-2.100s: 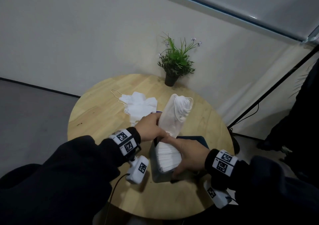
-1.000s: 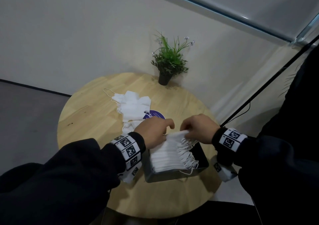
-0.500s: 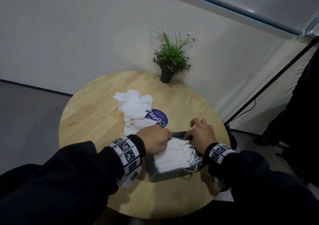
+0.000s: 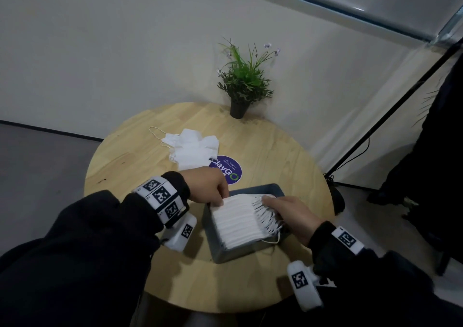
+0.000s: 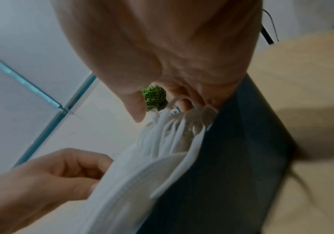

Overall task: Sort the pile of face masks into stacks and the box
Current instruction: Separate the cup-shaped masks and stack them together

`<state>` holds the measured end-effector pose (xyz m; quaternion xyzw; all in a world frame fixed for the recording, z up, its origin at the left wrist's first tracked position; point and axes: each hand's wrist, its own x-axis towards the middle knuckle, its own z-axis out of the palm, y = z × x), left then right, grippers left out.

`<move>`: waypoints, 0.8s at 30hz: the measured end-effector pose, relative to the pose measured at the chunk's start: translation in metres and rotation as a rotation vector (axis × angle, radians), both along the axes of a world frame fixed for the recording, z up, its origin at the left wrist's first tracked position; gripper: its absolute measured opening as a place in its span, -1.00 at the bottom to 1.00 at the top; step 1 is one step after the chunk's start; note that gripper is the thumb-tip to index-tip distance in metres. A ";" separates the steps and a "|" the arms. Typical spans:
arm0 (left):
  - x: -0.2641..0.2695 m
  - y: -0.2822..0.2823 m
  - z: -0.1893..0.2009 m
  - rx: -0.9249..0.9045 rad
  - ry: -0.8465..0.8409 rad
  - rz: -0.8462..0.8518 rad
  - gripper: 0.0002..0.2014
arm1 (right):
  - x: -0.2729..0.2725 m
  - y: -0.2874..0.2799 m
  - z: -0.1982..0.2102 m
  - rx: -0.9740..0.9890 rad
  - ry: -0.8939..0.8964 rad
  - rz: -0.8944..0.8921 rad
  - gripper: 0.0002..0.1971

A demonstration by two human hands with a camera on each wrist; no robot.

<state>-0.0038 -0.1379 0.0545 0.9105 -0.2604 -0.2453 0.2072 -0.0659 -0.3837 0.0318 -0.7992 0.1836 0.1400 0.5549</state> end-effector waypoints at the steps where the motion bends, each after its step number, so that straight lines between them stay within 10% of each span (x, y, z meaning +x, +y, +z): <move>1: 0.001 0.000 -0.001 -0.013 0.000 0.007 -0.82 | 0.002 0.004 0.002 0.009 0.064 0.020 -0.69; 14: -0.023 0.039 -0.004 -0.169 -0.131 0.240 -0.79 | 0.019 0.010 0.010 0.267 0.503 0.165 -0.28; 19: -0.070 0.032 -0.016 -0.362 0.621 0.445 -0.61 | 0.016 0.016 0.003 0.311 0.499 0.111 -0.34; 24: -0.072 0.022 -0.020 -0.534 0.635 0.542 -0.56 | 0.010 0.029 0.005 0.383 0.410 0.033 -0.47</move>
